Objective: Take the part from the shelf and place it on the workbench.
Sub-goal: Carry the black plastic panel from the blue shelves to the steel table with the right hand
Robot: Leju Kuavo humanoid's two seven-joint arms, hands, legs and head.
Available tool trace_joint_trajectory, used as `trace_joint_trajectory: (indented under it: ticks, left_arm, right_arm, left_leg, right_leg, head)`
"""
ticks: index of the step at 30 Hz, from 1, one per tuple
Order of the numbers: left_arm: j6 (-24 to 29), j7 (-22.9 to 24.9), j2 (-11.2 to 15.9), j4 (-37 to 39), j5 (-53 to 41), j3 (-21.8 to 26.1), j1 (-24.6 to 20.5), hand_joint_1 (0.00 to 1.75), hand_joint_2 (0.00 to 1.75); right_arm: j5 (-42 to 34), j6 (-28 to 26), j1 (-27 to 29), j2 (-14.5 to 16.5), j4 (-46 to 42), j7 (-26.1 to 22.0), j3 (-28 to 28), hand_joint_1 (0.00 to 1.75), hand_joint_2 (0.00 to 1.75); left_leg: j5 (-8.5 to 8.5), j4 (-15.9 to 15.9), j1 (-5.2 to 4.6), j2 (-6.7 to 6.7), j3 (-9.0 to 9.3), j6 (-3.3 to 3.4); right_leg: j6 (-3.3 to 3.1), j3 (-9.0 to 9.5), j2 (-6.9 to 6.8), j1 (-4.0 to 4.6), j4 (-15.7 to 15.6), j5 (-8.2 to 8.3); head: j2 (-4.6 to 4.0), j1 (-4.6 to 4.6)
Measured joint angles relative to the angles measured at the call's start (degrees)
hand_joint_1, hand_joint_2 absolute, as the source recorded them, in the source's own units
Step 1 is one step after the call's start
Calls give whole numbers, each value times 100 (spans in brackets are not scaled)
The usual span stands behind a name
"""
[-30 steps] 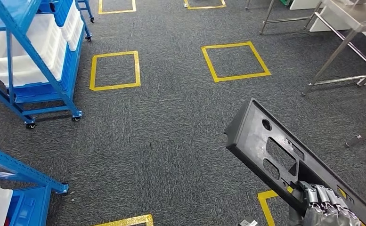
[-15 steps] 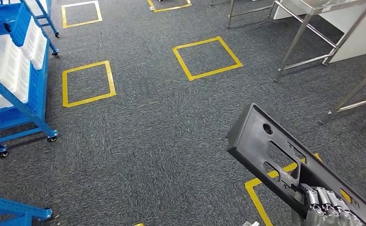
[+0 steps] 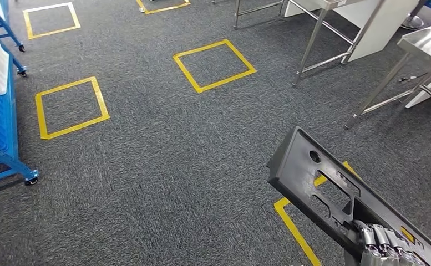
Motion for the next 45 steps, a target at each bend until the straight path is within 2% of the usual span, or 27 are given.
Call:
trace_joint_trajectory:
  ticks: [1,3,5,7,8,10,12,14,15,16,17,19,21,23,25,27,29,30,32,33,34,36,38,40,42,44,45]
  left_arm:
    - [-2,0,0,0,-1,0,-4,0,0]
    - [-9,-1,-2,0,-2,0,-10,0,0]
    - [-14,-5,-3,0,-2,0,-14,0,0]
    - [-15,-13,-4,0,-4,0,-27,0,0]
    - [-15,-19,-2,0,-5,0,-36,0,0]
    - [-15,-35,4,0,-9,0,-44,0,0]
    - [-17,-46,7,0,-14,0,-28,0,0]
    - [-19,-55,9,0,-20,0,-2,0,0]
    - [-19,-62,12,0,-25,0,5,0,0]
    - [-19,-71,16,0,-30,0,6,0,0]
    - [-17,-78,23,0,-35,0,4,0,0]
    - [-14,-91,34,0,-40,0,-3,0,0]
    - [-2,-112,38,0,-46,0,-6,0,0]
    - [16,-145,31,0,-60,-2,-16,0,0]
    - [25,-180,25,0,-85,-5,-26,0,0]
    - [25,-204,27,0,-99,-6,-18,0,0]
    - [24,-216,30,0,-77,-4,-4,0,0]
    - [24,-222,31,0,-59,-2,-3,0,0]
    - [21,-231,30,0,-29,-1,-9,0,0]
    - [21,-234,28,0,-21,0,-11,0,0]
    - [20,-236,25,0,-16,0,-12,0,0]
    - [20,-239,21,0,-15,0,-16,0,0]
    - [20,-242,20,0,-15,0,-25,0,0]
    - [20,-247,27,0,-15,0,-32,0,0]
    - [20,-251,33,0,-15,0,-25,0,0]
    - [20,-251,33,0,-16,1,-4,0,0]
    - [20,-251,34,0,-15,2,5,0,0]
  right_arm:
    - [0,0,2,0,6,1,-8,175,175]
    - [0,0,0,0,10,0,-13,175,175]
    - [0,-1,-3,0,11,-5,-14,175,175]
    - [0,-2,5,0,15,-9,-19,175,175]
    - [0,-3,12,0,17,-8,-23,175,175]
    - [-1,-4,13,1,20,-7,-33,175,175]
    - [0,-4,5,2,22,-8,-38,175,175]
    - [1,-4,3,2,29,-8,-40,175,175]
    - [1,-4,4,2,33,-7,-40,175,175]
    - [1,-4,5,2,36,-6,-41,175,175]
    - [1,-4,5,2,38,-5,-41,175,175]
    - [1,-4,1,2,39,-4,-41,175,175]
    - [1,-4,2,2,39,-2,-43,175,175]
    - [1,-4,13,2,38,-1,-45,175,175]
    - [1,-5,19,2,37,-3,-50,175,175]
    - [1,-5,17,2,39,-16,-52,175,175]
    - [1,-4,19,2,51,-26,-53,175,175]
    - [1,-3,24,2,59,-23,-54,175,175]
    - [1,-3,31,2,70,-20,-56,175,175]
    - [1,-4,32,2,70,-19,-57,175,175]
    - [1,-4,31,2,69,-21,-57,175,175]
    - [1,-4,29,2,68,-26,-57,175,175]
    - [1,-5,38,3,68,-25,-57,175,175]
    - [1,-7,46,4,67,-18,-58,175,175]
    - [1,-7,40,4,68,-13,-61,175,175]
    - [1,-7,36,4,69,-12,-61,175,175]
    - [1,-7,38,4,70,-11,-61,175,175]
  left_leg:
    - [-11,0,-3,60,15,-8]
    - [-42,1,-17,163,59,-41]
    - [-71,2,-35,254,87,-94]
    - [-90,-10,-46,354,119,-147]
    - [-115,5,-43,339,134,-176]
    - [-306,264,-36,117,50,-222]
    - [-671,972,-24,-143,-280,-243]
    - [-845,1578,-21,-201,-594,-255]
    - [-751,1582,-20,-208,-622,-255]
    - [-557,1368,-18,-227,-551,-250]
    - [-313,983,-12,-289,-404,-241]
    - [-39,311,5,-514,-137,-218]
    - [-33,106,5,-619,-56,-190]
    - [-8,67,4,-514,-39,-132]
    - [23,10,21,-392,-19,-55]
    - [32,-20,21,-261,-13,-12]
    - [20,-19,8,-116,-13,-5]
    - [9,-19,5,-45,-5,-6]
    - [-20,-19,1,80,36,-25]
    - [-37,-20,-1,133,63,-39]
    - [-56,-18,-11,181,87,-63]
    - [-84,-22,-24,278,119,-118]
    - [-107,-38,-26,356,155,-177]
    - [-246,119,-23,181,127,-228]
    - [-589,712,-16,-102,-126,-252]
    - [-868,1421,-12,-194,-473,-267]
    - [-852,1560,-12,-203,-557,-271]
  right_leg:
    - [-15,146,-35,2,-271,180]
    - [-75,571,-246,46,-1058,501]
    - [-139,778,-391,106,-1480,582]
    - [-185,768,-301,122,-1521,576]
    - [-210,778,-245,106,-1545,590]
    - [-271,813,-139,59,-1599,622]
    - [-310,827,-30,42,-1606,628]
    - [-323,829,112,44,-1592,624]
    - [-319,834,191,42,-1580,619]
    - [-311,840,269,38,-1564,610]
    - [-297,845,344,33,-1543,594]
    - [-250,827,471,38,-1488,562]
    - [-187,782,577,33,-1461,562]
    - [-121,751,652,11,-1460,573]
    - [-60,646,458,19,-1261,435]
    - [-10,340,141,22,-656,105]
    - [25,24,24,-3,-63,-96]
    - [29,-12,6,-11,-7,-46]
    - [-1,250,-70,-10,-510,306]
    - [-39,462,-202,12,-906,463]
    - [-79,635,-327,42,-1235,570]
    - [-138,762,-461,104,-1515,596]
    - [-181,760,-332,99,-1552,617]
    - [-242,796,-209,49,-1618,655]
    - [-290,816,-97,26,-1647,669]
    - [-310,817,37,33,-1639,662]
    - [-311,822,116,36,-1631,659]
  head:
    - [0,1]
    - [0,1]
    - [0,-4]
    - [0,-7]
    - [0,-6]
    - [0,-21]
    - [-1,-44]
    - [-1,-51]
    - [-1,-52]
    - [-1,-52]
    - [0,-52]
    - [-1,-53]
    - [-1,-57]
    - [0,-64]
    - [-1,-35]
    - [-1,10]
    - [-1,24]
    - [-1,25]
    - [-1,26]
    - [-1,26]
    - [-1,23]
    - [-1,24]
    - [0,28]
    - [0,17]
    - [0,-7]
    - [0,-21]
    - [0,-22]
